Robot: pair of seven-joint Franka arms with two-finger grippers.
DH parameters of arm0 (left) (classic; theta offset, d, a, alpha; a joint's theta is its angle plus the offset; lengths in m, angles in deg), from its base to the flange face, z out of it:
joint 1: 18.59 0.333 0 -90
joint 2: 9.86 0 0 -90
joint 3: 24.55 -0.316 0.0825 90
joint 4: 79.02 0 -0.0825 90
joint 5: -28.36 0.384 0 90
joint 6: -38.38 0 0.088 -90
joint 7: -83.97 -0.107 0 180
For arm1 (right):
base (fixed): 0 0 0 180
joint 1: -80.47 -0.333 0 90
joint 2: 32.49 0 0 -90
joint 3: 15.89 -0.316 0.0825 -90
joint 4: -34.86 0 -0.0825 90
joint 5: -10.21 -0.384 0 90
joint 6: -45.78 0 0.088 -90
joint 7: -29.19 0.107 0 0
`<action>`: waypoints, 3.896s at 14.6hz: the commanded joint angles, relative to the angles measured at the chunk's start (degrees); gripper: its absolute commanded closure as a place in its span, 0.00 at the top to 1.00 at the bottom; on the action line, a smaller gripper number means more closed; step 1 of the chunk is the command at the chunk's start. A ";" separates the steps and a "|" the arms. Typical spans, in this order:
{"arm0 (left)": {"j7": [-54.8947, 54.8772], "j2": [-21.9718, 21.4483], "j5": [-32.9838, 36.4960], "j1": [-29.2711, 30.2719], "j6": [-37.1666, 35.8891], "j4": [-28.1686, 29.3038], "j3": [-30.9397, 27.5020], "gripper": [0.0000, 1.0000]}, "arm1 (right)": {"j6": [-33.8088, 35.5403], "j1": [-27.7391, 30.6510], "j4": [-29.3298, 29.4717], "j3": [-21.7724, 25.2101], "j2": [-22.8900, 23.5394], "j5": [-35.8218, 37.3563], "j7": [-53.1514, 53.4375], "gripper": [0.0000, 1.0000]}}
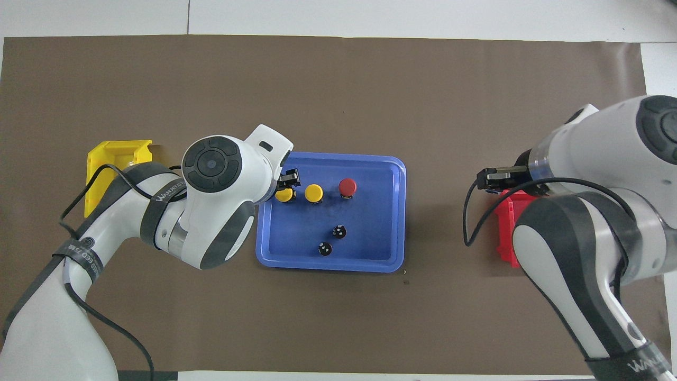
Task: Sort red and yellow buttons by color
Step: 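Drop the red button in the red bin while the left gripper grasps a yellow button, then carry the yellow button into the yellow bin while the right gripper withdraws, then move the right gripper back over the remaining red button in the tray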
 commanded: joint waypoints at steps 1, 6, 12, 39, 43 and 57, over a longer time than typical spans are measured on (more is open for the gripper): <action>1.41 0.32 -0.62 -1.97 1.94 0.92 -1.01 0.77 | -3.29 2.82 -13.12 -0.66 -8.75 0.00 -4.09 0.14; 1.50 0.94 -0.62 -2.24 2.20 1.36 -1.01 0.68 | -4.96 7.48 -17.10 -0.66 -10.88 0.00 -11.48 0.14; 2.02 0.94 -0.53 -2.41 1.60 1.36 -0.92 0.17 | -8.64 12.58 -21.83 -0.66 -10.88 0.00 -19.13 0.14; -36.56 -11.10 1.84 32.21 -14.95 2.14 -1.97 0.02 | -20.17 11.88 -25.80 -0.75 -5.17 -0.09 -22.47 0.56; -36.65 -10.40 1.84 32.74 -7.66 6.45 -1.97 0.02 | -17.54 11.79 -22.20 -0.75 -4.02 -0.09 -22.56 0.56; -38.05 -10.49 1.84 34.06 -0.87 14.02 -1.89 0.11 | 6.98 -5.84 28.71 -2.68 18.34 -0.45 10.68 0.68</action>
